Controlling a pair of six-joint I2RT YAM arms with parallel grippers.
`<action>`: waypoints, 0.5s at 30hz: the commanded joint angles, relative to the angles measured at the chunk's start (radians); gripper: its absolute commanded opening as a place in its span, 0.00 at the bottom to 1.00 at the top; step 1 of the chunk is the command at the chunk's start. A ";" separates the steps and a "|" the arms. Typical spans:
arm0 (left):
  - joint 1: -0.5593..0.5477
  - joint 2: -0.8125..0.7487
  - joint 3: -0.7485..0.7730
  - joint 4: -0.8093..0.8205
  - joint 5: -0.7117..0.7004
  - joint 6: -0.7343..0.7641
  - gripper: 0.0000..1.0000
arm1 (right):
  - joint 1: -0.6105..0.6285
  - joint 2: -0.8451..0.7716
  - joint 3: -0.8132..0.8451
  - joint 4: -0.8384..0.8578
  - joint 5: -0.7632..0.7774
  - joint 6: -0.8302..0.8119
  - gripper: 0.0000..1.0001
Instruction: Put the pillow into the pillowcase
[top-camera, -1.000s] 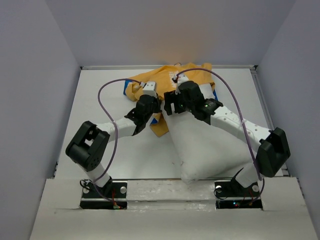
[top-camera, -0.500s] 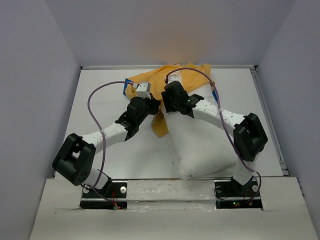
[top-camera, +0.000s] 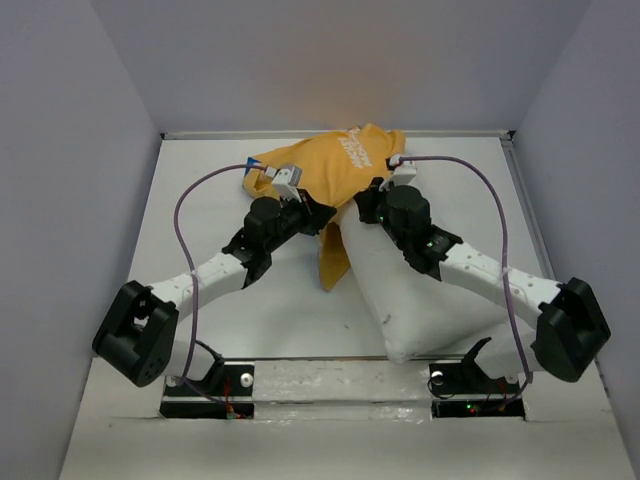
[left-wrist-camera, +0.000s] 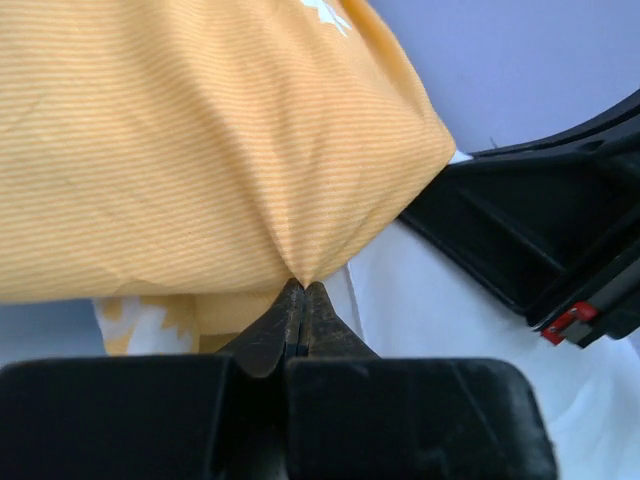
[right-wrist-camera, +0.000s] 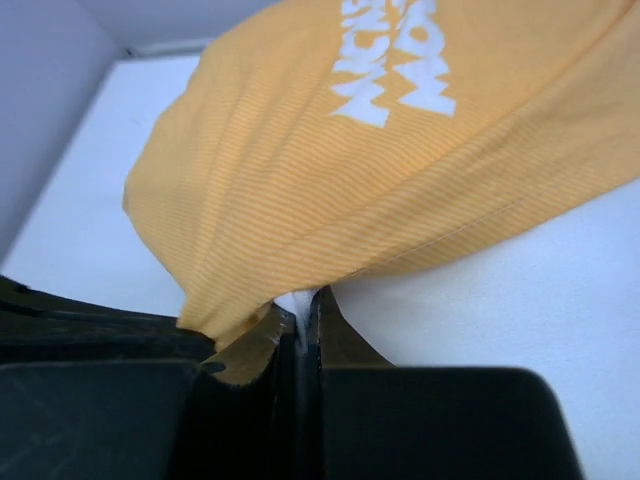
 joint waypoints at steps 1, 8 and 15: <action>-0.011 -0.034 0.036 0.065 0.142 -0.046 0.00 | -0.007 -0.179 -0.047 0.506 0.006 0.039 0.00; -0.075 -0.067 0.171 0.094 0.305 -0.138 0.00 | -0.007 0.104 0.034 0.375 -0.031 0.072 0.00; -0.085 -0.131 0.047 0.264 0.393 -0.335 0.00 | -0.007 0.287 0.036 0.404 -0.114 0.166 0.00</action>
